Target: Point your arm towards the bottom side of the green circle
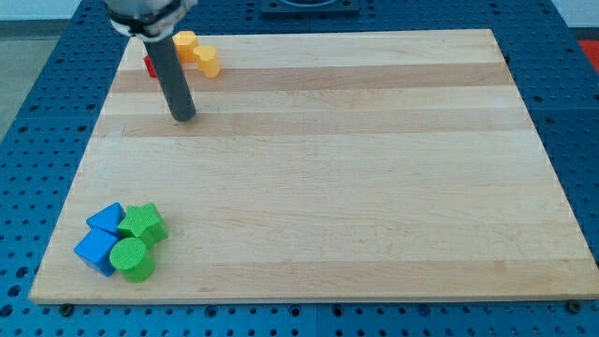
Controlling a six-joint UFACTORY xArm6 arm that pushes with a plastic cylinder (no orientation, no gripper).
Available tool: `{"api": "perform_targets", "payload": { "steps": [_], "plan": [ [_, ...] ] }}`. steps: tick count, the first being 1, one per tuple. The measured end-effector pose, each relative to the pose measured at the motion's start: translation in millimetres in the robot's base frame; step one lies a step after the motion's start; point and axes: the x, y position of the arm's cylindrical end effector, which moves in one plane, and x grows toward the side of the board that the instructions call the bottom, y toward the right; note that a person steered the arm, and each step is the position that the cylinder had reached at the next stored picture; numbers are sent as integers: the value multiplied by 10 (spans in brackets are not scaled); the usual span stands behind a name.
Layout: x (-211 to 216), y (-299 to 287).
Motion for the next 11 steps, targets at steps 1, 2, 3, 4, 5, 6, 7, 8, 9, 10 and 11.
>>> {"api": "perform_targets", "payload": {
  "steps": [1, 2, 3, 4, 5, 6, 7, 8, 9, 10, 11],
  "plan": [
    [656, 8],
    [1061, 8],
    [1066, 8],
    [1200, 252],
    [1301, 407],
    [1424, 423],
    [1980, 559],
    [2058, 563],
    [2315, 423],
    [2322, 390],
    [2322, 292]
  ]
}}
